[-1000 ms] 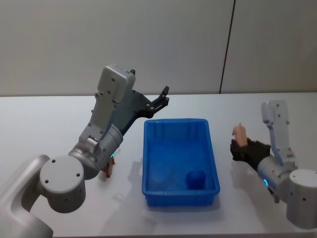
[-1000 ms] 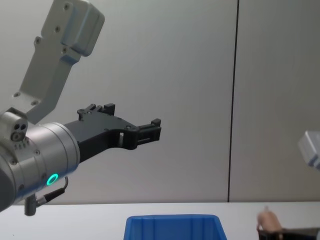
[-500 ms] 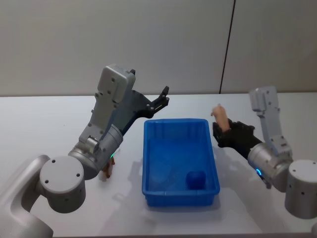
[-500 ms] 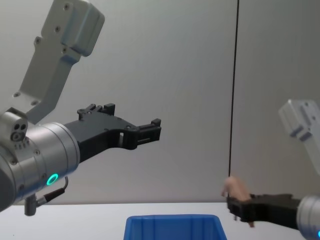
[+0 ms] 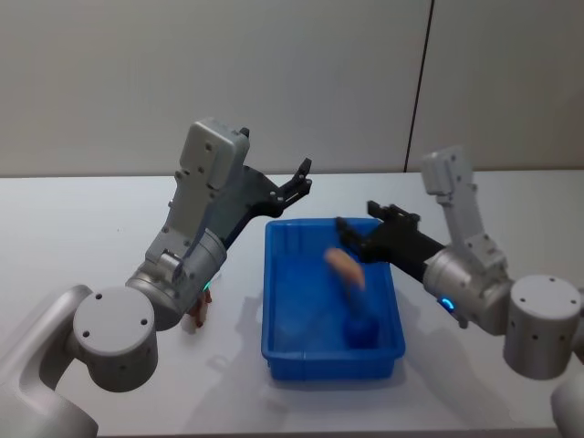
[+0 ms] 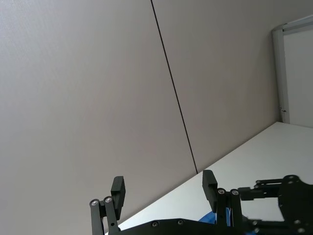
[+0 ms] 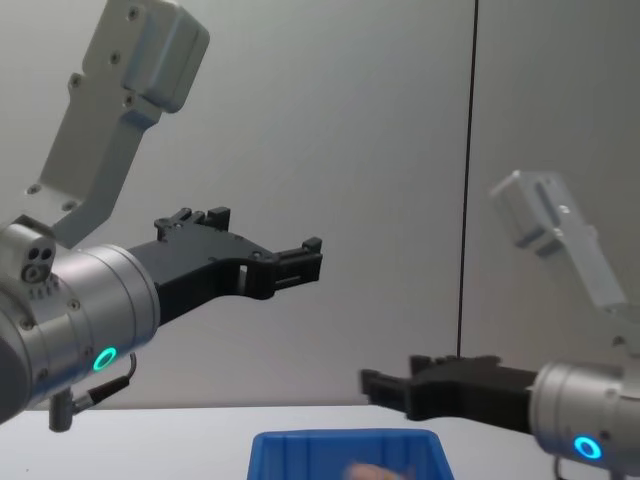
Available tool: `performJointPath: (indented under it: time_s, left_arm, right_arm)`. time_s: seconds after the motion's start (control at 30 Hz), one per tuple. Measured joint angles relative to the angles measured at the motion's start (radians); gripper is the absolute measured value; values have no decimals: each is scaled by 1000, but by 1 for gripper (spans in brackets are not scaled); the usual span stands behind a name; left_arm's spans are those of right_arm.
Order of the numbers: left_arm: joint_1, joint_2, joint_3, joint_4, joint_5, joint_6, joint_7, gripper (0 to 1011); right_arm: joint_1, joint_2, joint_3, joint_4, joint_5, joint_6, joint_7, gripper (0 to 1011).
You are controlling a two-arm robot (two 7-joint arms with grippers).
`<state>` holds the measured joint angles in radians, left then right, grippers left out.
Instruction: Pick up the two dolls from the table and place them into the box.
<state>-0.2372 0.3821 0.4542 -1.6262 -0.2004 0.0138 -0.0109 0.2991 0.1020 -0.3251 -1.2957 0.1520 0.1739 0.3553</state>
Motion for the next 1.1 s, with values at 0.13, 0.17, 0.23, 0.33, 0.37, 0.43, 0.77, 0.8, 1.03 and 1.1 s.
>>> performJointPath:
  time_s: [0.13, 0.17, 0.23, 0.33, 0.37, 0.43, 0.77, 0.8, 1.03, 1.1]
  left_arm:
    - [0, 0, 0, 0, 0, 0, 0, 1001]
    - [0, 0, 0, 0, 0, 0, 0, 1001]
    - [0, 0, 0, 0, 0, 0, 0, 1001]
    - [0, 0, 0, 0, 0, 0, 0, 1001]
    - [0, 0, 0, 0, 0, 0, 0, 1001]
    - [0, 0, 0, 0, 0, 0, 0, 1001]
    - [0, 0, 0, 0, 0, 0, 0, 1001]
    - [0, 0, 0, 0, 0, 0, 0, 1001]
    - [0, 0, 0, 0, 0, 0, 0, 1001]
    - [0, 0, 0, 0, 0, 0, 0, 1001]
  right_arm:
    - [35, -15, -8, 48, -8, -31, 66, 735]
    - [35, -15, -8, 48, -8, -31, 66, 735]
    - [48, -19, -9, 68, -11, -43, 88, 800]
    - [59, -23, -11, 85, -14, -56, 107, 898]
    - [62, -24, -11, 90, -15, -60, 110, 912]
    - [64, -24, -11, 94, -16, -64, 110, 969]
    - [49, -11, -1, 73, -18, -73, 60, 1001]
    - [42, -7, 1, 63, -18, -73, 46, 1001]
    - [5, 16, 15, 14, -15, -65, -24, 1001]
    - [-6, 23, 20, 1, -14, -62, -44, 1001]
